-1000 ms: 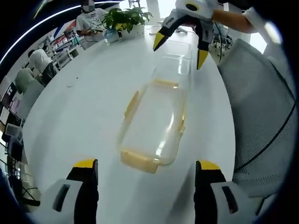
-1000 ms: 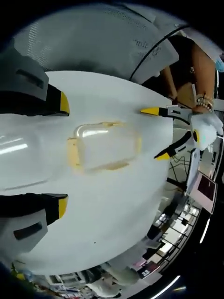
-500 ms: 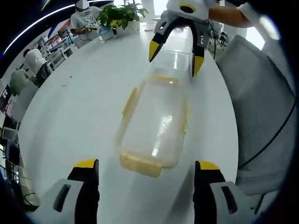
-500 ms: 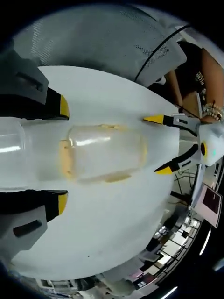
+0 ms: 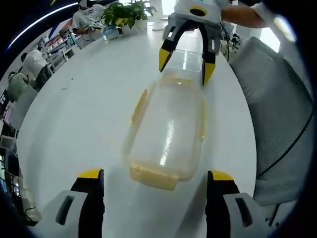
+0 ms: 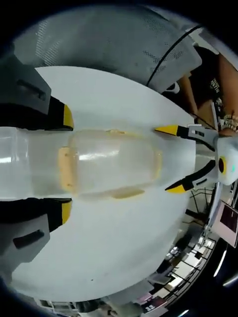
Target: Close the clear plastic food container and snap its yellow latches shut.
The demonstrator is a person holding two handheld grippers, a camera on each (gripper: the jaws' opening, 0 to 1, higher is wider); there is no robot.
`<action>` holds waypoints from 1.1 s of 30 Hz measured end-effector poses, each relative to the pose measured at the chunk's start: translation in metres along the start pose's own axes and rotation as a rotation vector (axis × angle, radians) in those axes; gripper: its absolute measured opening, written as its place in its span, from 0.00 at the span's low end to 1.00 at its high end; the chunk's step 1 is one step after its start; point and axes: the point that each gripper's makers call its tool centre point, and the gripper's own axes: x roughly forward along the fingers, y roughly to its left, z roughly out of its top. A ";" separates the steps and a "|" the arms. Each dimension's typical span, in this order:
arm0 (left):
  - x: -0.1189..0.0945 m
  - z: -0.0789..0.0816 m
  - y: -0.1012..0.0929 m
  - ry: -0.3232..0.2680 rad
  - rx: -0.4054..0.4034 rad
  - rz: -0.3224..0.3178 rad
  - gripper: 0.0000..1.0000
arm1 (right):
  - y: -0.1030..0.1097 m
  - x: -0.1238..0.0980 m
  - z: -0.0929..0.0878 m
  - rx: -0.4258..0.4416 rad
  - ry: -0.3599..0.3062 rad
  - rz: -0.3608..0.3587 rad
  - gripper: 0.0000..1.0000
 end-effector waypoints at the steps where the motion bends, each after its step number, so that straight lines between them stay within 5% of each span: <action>1: 0.000 0.000 0.000 0.003 0.004 0.001 0.83 | 0.000 0.000 -0.001 -0.002 0.003 -0.001 0.50; 33: 0.002 -0.006 -0.001 0.080 0.123 -0.109 0.45 | -0.006 0.006 -0.005 -0.021 0.031 0.007 0.35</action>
